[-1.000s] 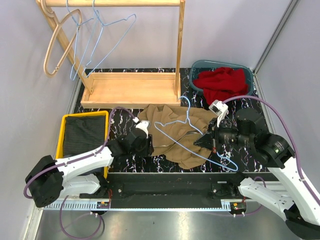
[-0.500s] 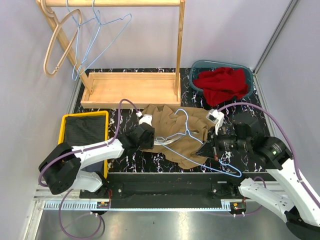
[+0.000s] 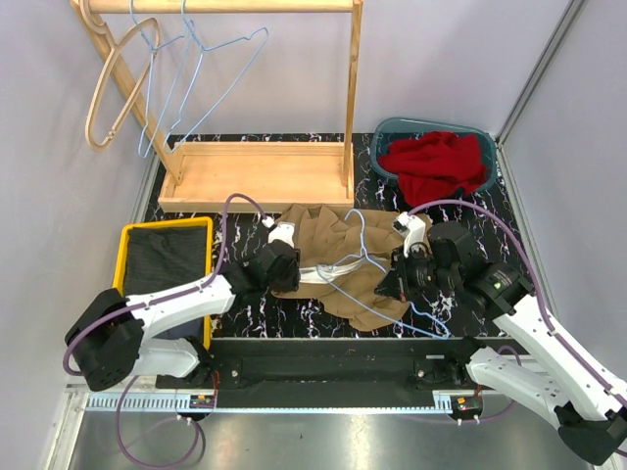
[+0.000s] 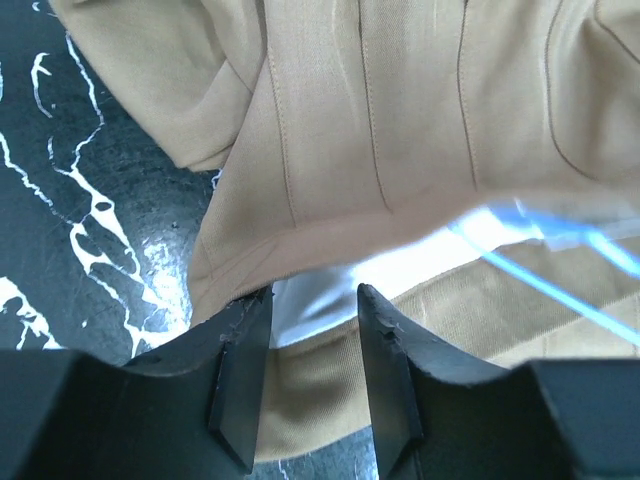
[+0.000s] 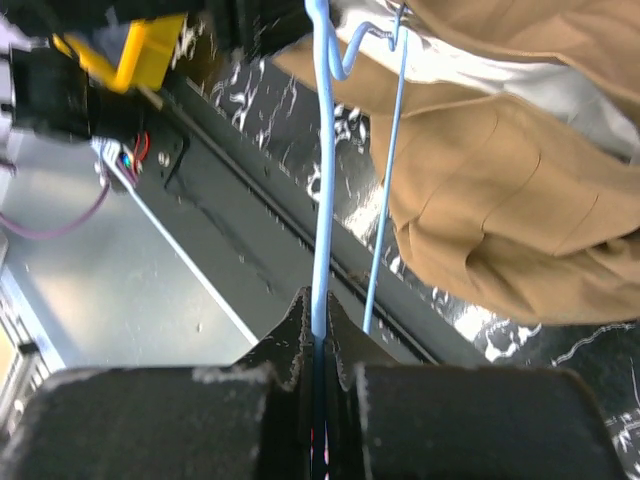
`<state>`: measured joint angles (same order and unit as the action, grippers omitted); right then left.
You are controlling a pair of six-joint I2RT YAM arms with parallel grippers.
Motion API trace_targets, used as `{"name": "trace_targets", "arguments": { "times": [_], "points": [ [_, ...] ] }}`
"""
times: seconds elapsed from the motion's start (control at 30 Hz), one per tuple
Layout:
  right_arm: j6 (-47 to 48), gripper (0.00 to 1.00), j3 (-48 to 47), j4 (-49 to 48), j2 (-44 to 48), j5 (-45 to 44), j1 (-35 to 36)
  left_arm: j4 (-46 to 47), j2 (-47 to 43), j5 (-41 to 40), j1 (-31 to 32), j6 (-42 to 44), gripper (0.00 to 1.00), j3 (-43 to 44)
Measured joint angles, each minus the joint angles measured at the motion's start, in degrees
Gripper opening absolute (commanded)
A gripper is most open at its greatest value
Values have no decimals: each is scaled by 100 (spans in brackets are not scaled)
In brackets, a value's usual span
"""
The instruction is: Place the skirt on the hanger
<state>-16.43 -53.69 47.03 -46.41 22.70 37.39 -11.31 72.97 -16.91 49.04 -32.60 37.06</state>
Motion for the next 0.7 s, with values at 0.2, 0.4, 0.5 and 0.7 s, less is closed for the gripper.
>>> {"name": "trace_targets", "arguments": {
  "times": [0.2,0.4,0.5,0.7],
  "points": [
    [-299,0,219,-564,-81,-72,0,-170,-496,17,0,-42,44,-122],
    [-367,0,313,-863,-162,-74,7,-245,-629,13,0,-140,42,-289],
    [-444,0,511,-1045,-225,-90,68,-306,-485,11,0,-267,40,-306],
    [-549,0,717,-1235,-302,-354,586,-372,-341,-39,0,-673,40,-308]
  ]
}}
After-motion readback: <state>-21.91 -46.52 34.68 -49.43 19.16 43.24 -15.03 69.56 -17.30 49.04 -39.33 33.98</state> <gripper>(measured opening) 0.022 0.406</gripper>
